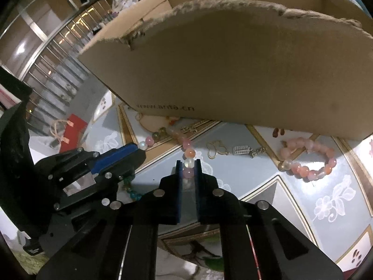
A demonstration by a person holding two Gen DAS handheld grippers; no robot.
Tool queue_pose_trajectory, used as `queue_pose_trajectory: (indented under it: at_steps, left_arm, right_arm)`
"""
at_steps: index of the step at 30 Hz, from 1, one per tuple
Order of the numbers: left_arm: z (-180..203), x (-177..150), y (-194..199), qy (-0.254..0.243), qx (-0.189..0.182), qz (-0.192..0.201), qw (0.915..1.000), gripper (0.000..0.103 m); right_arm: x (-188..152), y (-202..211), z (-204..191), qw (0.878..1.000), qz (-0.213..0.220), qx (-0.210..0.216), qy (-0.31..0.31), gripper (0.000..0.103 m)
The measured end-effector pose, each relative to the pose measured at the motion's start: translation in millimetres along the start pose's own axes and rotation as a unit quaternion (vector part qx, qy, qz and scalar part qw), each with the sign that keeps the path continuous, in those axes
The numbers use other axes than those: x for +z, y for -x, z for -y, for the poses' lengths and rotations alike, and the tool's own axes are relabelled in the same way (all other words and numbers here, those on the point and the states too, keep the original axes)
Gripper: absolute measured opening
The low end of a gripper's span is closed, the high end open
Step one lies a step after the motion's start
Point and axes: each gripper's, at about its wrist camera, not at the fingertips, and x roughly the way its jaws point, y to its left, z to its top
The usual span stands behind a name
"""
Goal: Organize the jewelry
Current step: 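Close the left gripper on the multicolour bead bracelet and lift it, then carry the bracelet over the box and open the left gripper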
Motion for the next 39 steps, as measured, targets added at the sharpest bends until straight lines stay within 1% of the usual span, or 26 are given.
queue_pose_trajectory:
  at_steps: [6,12,14,17,21,23,24,27,29,32,33,36,37,38,39]
  left_arm:
    - [1.8,3.7,25.4,0.005,0.0,0.033,0.9994,0.009]
    - [6.3,11.6,53.4,0.015,-0.013,0.064,0.9977,0.009]
    - [9.5,16.9,65.9,0.02,-0.024,0.078,0.9965,0.009]
    - [12.2,25.3,84.0,0.015,-0.028,0.099,0.9945,0.009]
    - [14.4,46.1,108.9,0.013,-0.054,0.136,0.9891,0.009]
    - [12.9,59.9,120.2,0.012,-0.065,0.16,0.985,0.009]
    - [12.2,66.9,124.8,0.012,-0.068,0.169,0.9831,0.009]
    - [8.3,91.1,131.2,0.009,-0.073,0.19,0.979,0.009]
    - [5.9,108.0,127.0,0.002,-0.062,0.196,0.9786,0.009]
    - [-2.0,130.8,108.6,0.004,-0.058,0.183,0.9815,0.009]
    - [-5.0,137.1,100.6,0.006,-0.054,0.175,0.9831,0.009]
    - [-12.0,148.9,77.2,0.008,-0.047,0.151,0.9873,0.01]
    - [-15.0,151.8,67.3,0.01,-0.044,0.138,0.9894,0.01]
    - [-18.3,153.3,57.9,0.012,-0.038,0.127,0.9911,0.01]
    - [-21.6,154.2,50.2,0.014,-0.034,0.119,0.9923,0.01]
  right_arm:
    - [-2.1,24.7,-4.6,0.999,0.031,0.017,0.007,0.008]
    - [-4.1,50.2,-4.1,0.997,0.063,0.035,0.009,0.008]
    - [-3.7,57.4,-5.6,0.996,0.073,0.04,0.012,0.008]
    - [-0.2,72.2,-9.0,0.994,0.095,0.047,0.02,0.008]
    - [11.3,103.6,-13.4,0.987,0.144,0.06,0.042,0.008]
    - [19.9,111.7,-17.8,0.982,0.168,0.062,0.053,0.008]
    - [28.6,119.6,-18.6,0.979,0.184,0.059,0.06,0.008]
    - [53.7,126.4,-16.4,0.975,0.203,0.061,0.064,0.008]
    - [69.9,129.0,-7.8,0.975,0.203,0.062,0.062,0.008]
    - [94.7,112.9,0.7,0.979,0.182,0.074,0.051,0.008]
    - [105.2,103.6,3.1,0.982,0.169,0.075,0.047,0.008]
    - [116.0,87.8,4.7,0.985,0.151,0.07,0.041,0.008]
    - [120.2,77.0,4.4,0.987,0.137,0.064,0.044,0.008]
    - [124.0,67.2,4.5,0.989,0.125,0.063,0.043,0.011]
    - [125.9,59.0,5.5,0.99,0.116,0.065,0.043,0.012]
